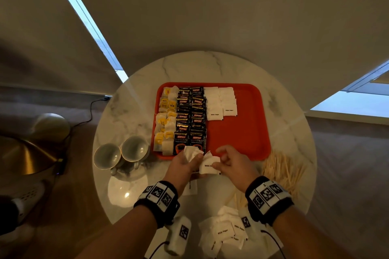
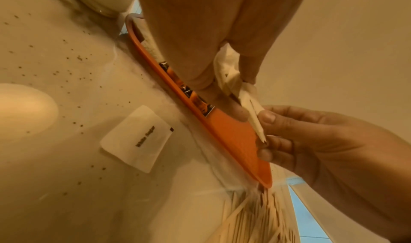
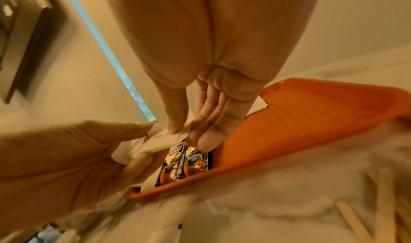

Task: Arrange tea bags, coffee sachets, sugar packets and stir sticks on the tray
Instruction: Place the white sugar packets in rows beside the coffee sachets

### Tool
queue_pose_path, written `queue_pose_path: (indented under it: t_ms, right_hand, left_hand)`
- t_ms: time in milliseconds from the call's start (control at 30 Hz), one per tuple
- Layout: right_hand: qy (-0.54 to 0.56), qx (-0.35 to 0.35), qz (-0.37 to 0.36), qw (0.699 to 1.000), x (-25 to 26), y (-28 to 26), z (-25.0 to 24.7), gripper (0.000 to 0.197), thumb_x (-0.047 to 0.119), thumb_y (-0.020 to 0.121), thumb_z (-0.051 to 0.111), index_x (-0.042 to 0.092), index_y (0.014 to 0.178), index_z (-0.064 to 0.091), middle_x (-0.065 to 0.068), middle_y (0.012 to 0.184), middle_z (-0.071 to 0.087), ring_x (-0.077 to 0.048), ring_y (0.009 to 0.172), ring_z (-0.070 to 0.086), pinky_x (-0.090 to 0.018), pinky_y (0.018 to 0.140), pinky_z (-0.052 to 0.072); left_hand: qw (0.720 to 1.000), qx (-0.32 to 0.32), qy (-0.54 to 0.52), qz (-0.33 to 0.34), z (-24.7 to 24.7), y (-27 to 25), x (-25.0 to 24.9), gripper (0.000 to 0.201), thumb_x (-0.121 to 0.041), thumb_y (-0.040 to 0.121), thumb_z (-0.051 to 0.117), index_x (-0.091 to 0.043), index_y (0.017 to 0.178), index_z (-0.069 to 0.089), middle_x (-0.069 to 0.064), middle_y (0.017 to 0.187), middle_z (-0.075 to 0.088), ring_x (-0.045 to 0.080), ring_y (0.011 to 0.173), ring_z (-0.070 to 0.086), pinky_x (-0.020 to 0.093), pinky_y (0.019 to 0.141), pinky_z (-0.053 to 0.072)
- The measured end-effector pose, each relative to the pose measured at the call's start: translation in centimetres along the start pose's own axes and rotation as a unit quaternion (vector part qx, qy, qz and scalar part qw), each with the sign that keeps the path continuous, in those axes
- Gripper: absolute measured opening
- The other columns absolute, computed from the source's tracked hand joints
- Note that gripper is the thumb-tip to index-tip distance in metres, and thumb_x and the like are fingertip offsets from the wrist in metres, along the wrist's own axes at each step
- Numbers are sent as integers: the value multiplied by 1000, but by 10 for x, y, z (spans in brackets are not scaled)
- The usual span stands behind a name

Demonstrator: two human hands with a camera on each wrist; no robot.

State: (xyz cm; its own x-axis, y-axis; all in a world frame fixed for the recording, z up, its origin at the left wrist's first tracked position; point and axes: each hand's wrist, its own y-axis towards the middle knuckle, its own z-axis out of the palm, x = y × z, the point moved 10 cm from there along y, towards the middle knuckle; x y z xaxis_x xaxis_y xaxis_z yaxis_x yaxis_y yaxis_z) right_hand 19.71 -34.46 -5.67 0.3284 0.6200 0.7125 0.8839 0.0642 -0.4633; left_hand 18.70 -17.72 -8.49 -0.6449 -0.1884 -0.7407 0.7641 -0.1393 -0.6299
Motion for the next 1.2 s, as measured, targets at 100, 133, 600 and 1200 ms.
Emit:
queue_pose_path:
  t_ms: [100,133,600,1200]
  right_hand:
    - [24,-12,-2,1000,-3,7,-7,12,26,92,70,31,102,65,8,93,68,-10,87,67,-41,82,60]
    - [29,-21,-3,999,-3,10,-12,9,25,94,68,32,100,65,8,94,69,-10,88,67,-41,83,60]
    - [-43,-142,96,984,-25,140,-112,16,20,101,57,17,115,63,-2,112,67,-18,95,58,-31,79,44]
    - [-103,-170,183,963,-42,168,-81,91,50,75,83,6,141,40,-16,141,45,-37,125,51,-46,98,48]
  left_hand:
    - [999,-21,17,18,-1,8,-5,26,-24,97,66,-10,118,62,16,113,73,29,98,74,40,76,62]
    - [999,-37,22,27,-3,11,-7,28,-26,97,66,-8,118,62,18,112,73,29,94,75,39,74,62]
    - [995,-59,41,67,-2,28,-33,21,-25,100,63,-6,108,65,22,99,73,26,75,67,49,79,59]
    - [996,-76,22,44,-8,41,-26,20,-24,98,64,-8,110,63,13,93,75,21,70,67,40,68,60]
